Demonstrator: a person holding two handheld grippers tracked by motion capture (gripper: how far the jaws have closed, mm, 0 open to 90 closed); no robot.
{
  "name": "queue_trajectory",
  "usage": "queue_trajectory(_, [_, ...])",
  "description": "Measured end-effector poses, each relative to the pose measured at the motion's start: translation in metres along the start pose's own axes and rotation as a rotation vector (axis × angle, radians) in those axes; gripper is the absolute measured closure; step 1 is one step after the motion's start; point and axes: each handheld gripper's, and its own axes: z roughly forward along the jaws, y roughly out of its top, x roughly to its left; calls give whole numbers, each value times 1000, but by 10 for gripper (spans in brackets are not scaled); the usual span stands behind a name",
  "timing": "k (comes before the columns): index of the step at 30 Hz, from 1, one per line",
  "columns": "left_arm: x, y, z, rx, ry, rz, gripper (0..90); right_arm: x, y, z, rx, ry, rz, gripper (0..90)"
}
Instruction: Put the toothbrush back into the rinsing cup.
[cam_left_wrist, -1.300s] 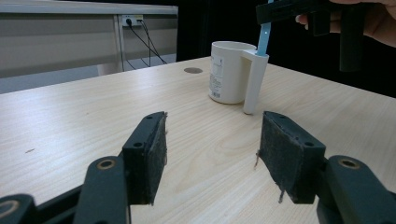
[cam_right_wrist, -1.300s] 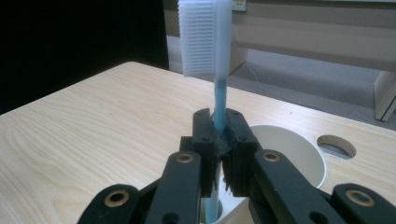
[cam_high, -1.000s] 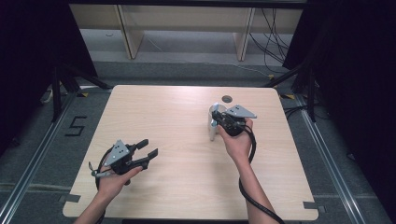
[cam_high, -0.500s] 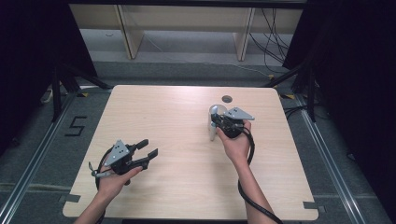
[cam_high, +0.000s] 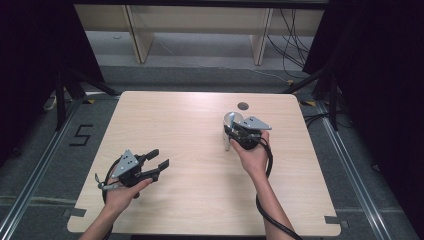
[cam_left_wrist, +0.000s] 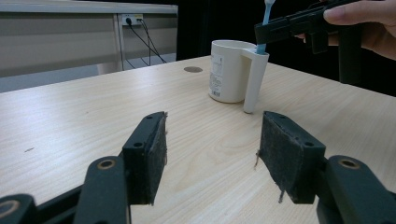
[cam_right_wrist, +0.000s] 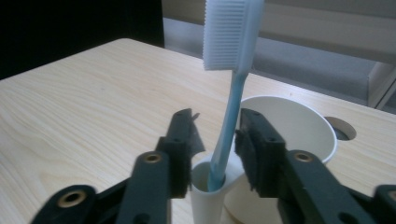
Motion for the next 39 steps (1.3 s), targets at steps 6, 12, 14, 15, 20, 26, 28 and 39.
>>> queue_trajectory(6, [1,0,0,1,2,0,407,-1,-2,-4,16,-17,-3,518])
queue_trajectory(12, [0,0,-1,20,13,1,406,-1,-4,-14,48,-11,5,479])
queue_trajectory(14, [1,-1,-1,26,16,-1,406,-2,-4,-22,56,-13,-20,476])
queue_trajectory(15, [1,-1,-1,27,16,-2,406,-2,-4,-24,47,-27,-28,474])
queue_trajectory(20, [1,-2,0,15,8,-2,408,-3,-6,-36,61,-17,-32,470])
queue_trajectory(26, [1,-2,0,33,18,0,408,-3,-10,-48,64,-23,-20,464])
queue_trajectory(28, [1,-2,0,33,17,0,408,-4,-11,-51,68,-16,-20,461])
queue_trajectory(39, [1,-4,1,27,15,-4,408,-8,-31,-75,86,-14,5,454])
